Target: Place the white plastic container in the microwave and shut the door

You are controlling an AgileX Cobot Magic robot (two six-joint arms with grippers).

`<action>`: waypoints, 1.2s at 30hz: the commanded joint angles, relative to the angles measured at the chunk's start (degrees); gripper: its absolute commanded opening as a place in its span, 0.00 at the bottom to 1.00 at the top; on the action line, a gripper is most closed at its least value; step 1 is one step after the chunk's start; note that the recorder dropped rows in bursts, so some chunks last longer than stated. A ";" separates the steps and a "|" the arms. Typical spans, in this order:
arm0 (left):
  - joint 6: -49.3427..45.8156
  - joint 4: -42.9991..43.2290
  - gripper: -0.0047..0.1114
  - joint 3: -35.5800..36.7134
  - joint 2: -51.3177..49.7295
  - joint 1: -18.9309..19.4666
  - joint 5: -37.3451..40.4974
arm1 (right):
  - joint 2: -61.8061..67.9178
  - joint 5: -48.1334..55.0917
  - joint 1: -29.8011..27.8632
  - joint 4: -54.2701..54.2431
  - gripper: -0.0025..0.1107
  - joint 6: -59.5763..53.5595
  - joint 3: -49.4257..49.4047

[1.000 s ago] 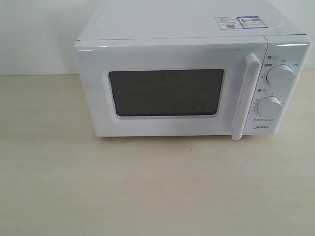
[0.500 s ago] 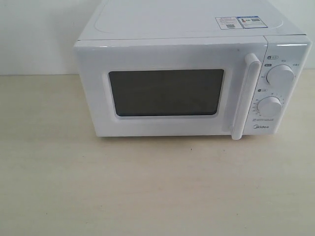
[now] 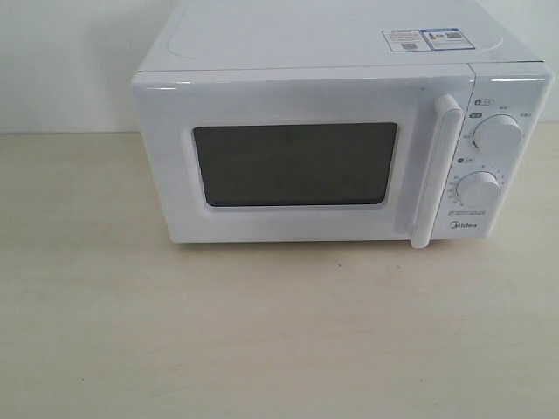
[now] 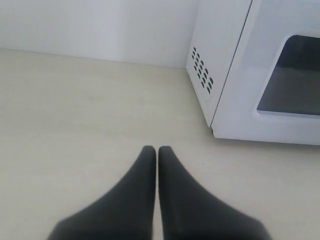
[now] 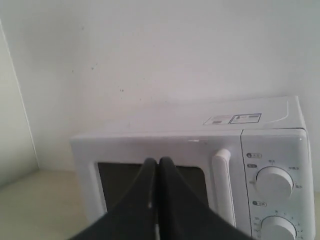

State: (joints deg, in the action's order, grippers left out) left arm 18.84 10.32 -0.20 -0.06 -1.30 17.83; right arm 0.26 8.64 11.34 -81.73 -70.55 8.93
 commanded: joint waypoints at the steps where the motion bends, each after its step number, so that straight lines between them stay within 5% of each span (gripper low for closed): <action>1: -0.18 -0.22 0.07 0.20 0.06 0.12 0.01 | -0.26 3.90 -0.40 33.20 0.02 30.95 -0.26; 5: -0.18 -0.22 0.07 0.20 0.06 0.12 0.01 | -0.26 7.61 -0.40 63.50 0.02 62.35 -0.26; 10: -0.18 -0.22 0.07 0.20 0.06 0.12 0.01 | -0.26 13.67 -0.40 80.62 0.02 74.23 -0.26; 25: -0.18 -0.22 0.07 0.20 0.06 0.12 0.01 | -0.26 7.64 -1.07 82.45 0.02 76.32 -0.26; 36: -0.18 -0.22 0.07 0.20 0.06 0.12 0.01 | -0.26 7.63 -14.20 80.94 0.02 81.19 -0.38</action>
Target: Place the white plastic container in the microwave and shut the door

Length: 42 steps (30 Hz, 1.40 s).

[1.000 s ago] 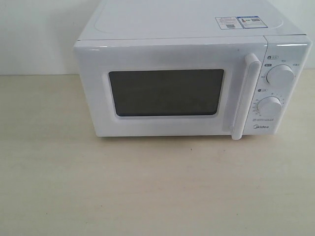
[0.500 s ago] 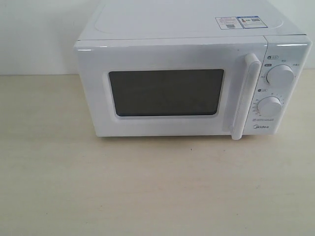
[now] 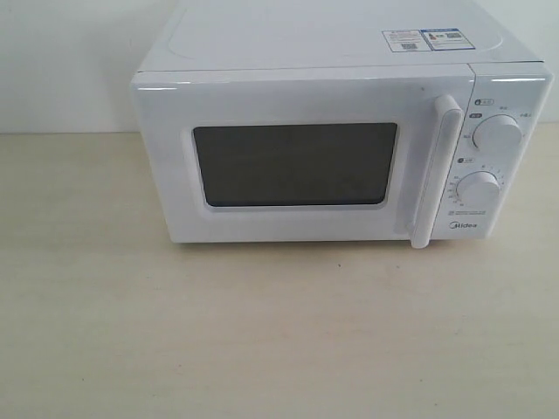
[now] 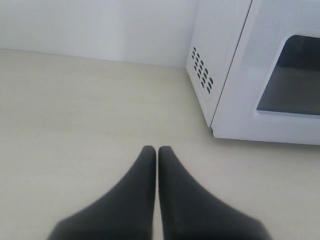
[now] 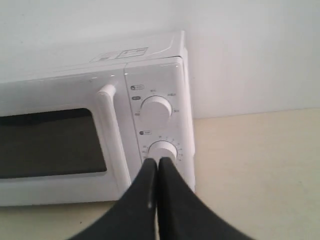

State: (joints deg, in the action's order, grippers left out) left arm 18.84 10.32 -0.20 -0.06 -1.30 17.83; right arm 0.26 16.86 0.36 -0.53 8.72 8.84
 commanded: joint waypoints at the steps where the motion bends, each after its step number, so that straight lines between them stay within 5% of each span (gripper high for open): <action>1: -0.18 -0.22 0.07 0.20 0.06 0.12 0.01 | -0.26 -0.77 -3.34 -0.25 0.02 1.90 -0.63; 9: -0.18 -0.22 0.07 0.20 0.06 0.12 0.01 | -0.26 -9.98 -3.68 -0.70 0.02 1.95 -8.84; 22: -0.18 -0.22 0.07 0.20 0.06 0.12 0.01 | -0.26 3.41 -3.68 2.80 0.02 -0.70 -8.84; 42: -0.18 -0.22 0.07 0.20 0.06 0.12 0.01 | -0.26 3.94 -3.68 2.80 0.02 -0.70 -8.84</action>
